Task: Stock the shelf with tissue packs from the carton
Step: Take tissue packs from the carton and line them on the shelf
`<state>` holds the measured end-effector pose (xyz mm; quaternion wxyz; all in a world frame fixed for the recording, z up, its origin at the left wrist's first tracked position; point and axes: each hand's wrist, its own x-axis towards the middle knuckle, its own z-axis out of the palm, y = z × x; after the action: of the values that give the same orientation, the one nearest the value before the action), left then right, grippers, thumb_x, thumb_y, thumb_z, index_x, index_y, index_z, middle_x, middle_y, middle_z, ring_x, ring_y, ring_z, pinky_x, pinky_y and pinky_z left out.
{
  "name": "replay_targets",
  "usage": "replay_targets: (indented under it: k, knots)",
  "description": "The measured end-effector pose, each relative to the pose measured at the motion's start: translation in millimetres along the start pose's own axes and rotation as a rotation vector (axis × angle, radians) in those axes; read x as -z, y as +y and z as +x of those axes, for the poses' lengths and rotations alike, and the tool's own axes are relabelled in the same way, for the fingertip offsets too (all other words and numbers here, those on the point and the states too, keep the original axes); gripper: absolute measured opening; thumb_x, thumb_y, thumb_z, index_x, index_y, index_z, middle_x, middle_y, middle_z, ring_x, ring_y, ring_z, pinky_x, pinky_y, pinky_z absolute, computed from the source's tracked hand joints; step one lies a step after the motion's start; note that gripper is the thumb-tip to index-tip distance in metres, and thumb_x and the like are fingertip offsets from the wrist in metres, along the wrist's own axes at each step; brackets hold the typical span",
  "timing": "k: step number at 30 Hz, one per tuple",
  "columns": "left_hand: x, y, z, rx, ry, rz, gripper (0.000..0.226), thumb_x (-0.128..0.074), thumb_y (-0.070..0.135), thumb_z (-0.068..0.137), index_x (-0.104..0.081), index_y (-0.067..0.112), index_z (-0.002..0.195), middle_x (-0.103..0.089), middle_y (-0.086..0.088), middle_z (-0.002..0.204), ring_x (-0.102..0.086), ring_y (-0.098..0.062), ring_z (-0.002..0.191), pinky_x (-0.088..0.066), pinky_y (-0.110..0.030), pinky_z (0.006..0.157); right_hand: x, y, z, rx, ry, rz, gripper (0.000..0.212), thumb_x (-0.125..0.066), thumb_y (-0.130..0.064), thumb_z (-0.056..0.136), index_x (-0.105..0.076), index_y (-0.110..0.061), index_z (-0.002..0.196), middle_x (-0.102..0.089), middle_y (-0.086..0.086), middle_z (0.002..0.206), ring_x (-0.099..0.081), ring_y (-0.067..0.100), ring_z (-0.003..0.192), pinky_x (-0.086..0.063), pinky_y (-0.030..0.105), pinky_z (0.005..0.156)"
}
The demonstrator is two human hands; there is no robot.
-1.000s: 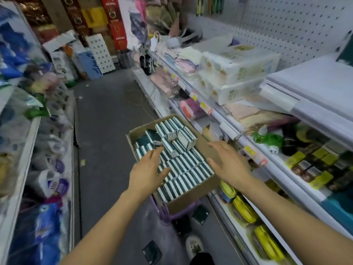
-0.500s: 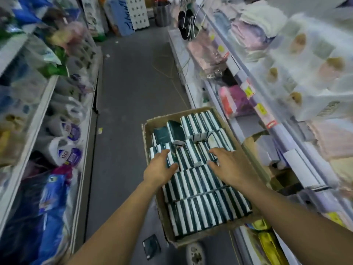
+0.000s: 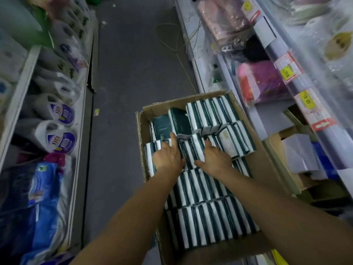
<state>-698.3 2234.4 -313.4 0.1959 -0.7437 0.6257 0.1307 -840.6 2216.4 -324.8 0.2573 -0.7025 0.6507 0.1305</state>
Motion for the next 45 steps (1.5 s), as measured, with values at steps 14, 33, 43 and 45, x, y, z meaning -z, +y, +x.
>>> replay_targets:
  k: [14, 33, 43, 45]
  knots:
    - [10, -17, -43, 0.006, 0.124, -1.055, 0.074, -0.061, 0.018, 0.093, -0.021, 0.039, 0.152, -0.06, -0.014, 0.078, -0.054, -0.021, 0.06, -0.046, -0.033, 0.049, 32, 30, -75, -0.047, 0.22, 0.337, 0.046, -0.055, -0.033, 0.087, -0.046, -0.017, 0.129, -0.066, 0.004, 0.095, -0.063, 0.026, 0.083, -0.054, 0.04, 0.074]
    - [89, -50, -320, -0.28, -0.073, -1.67, 0.039, -0.077, 0.057, 0.076, -0.077, 0.021, 0.088, -0.076, -0.005, 0.096, -0.07, -0.03, 0.098, -0.056, -0.045, 0.088, 26, 11, -386, 0.428, 0.992, 0.234, 0.044, -0.075, -0.009, 0.075, -0.061, -0.016, 0.117, -0.052, 0.005, 0.123, -0.044, 0.021, 0.116, -0.052, 0.042, 0.085]
    - [119, -11, -454, -0.675, -0.103, -1.471, 0.025, -0.079, 0.041, 0.075, -0.075, 0.025, 0.094, -0.073, -0.006, 0.107, -0.069, -0.027, 0.102, -0.051, -0.056, 0.096, 45, 48, -563, 0.016, 0.945, 0.957, 0.07, -0.051, -0.063, 0.088, -0.037, -0.024, 0.145, -0.046, -0.005, 0.139, -0.046, 0.011, 0.128, -0.044, 0.039, 0.105]
    - [128, 7, -482, -0.793, -0.111, -1.413, 0.011, -0.077, 0.029, 0.082, -0.075, 0.025, 0.092, -0.074, -0.004, 0.103, -0.071, -0.023, 0.097, -0.054, -0.053, 0.094, 63, 62, -598, -0.006, 0.86, 0.93, 0.056, -0.062, -0.05, 0.089, -0.049, -0.022, 0.136, -0.057, -0.003, 0.129, -0.056, 0.008, 0.116, -0.05, 0.033, 0.097]
